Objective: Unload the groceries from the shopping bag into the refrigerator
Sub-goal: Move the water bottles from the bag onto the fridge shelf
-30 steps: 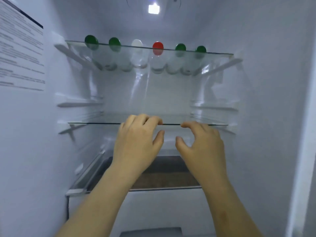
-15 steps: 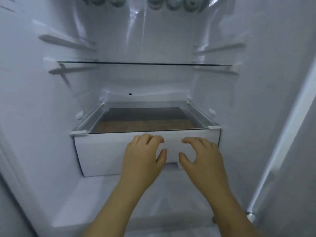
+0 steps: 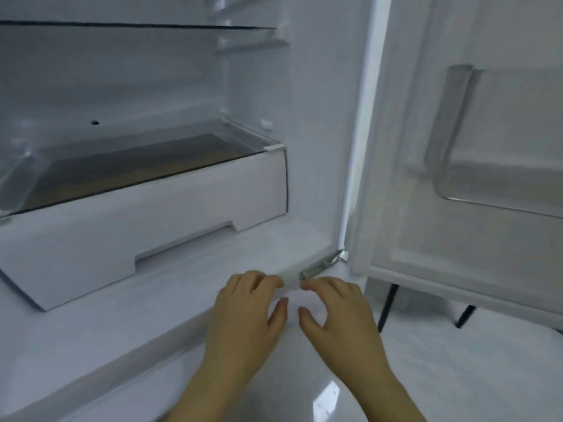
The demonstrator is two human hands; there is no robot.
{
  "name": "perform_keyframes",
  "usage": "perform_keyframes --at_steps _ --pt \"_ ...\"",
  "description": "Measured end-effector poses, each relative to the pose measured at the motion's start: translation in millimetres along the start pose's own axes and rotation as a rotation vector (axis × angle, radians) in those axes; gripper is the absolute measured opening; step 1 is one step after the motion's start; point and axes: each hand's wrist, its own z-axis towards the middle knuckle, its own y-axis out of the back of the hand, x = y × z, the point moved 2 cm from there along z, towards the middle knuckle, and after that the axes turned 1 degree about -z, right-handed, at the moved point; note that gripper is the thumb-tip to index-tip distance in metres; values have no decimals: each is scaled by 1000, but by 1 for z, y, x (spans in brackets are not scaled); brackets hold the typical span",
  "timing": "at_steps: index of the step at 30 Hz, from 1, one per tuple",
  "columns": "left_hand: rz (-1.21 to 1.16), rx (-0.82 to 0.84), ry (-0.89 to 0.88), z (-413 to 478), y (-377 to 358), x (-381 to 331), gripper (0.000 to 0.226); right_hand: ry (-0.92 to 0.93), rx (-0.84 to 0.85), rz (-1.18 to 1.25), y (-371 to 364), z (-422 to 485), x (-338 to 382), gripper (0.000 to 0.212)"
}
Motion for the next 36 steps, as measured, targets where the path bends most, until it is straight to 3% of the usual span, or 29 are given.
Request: perform_keyframes --at_steps 10,13,25,36 --pt "-220 349 -359 -31 -75 -134 19 -476 -194 -105 61 -122 -98 37" --pt "-253 466 -486 -47 -88 -197 28 -622 -251 -146 92 -171 -126 37" --pt "-510 587 -888 -182 -107 -457 31 -1075 -506 -222 217 -420 -197 33" --pt "-719 693 -1278 -342 -76 -670 29 -1462 -762 -301 311 -649 -202 33"
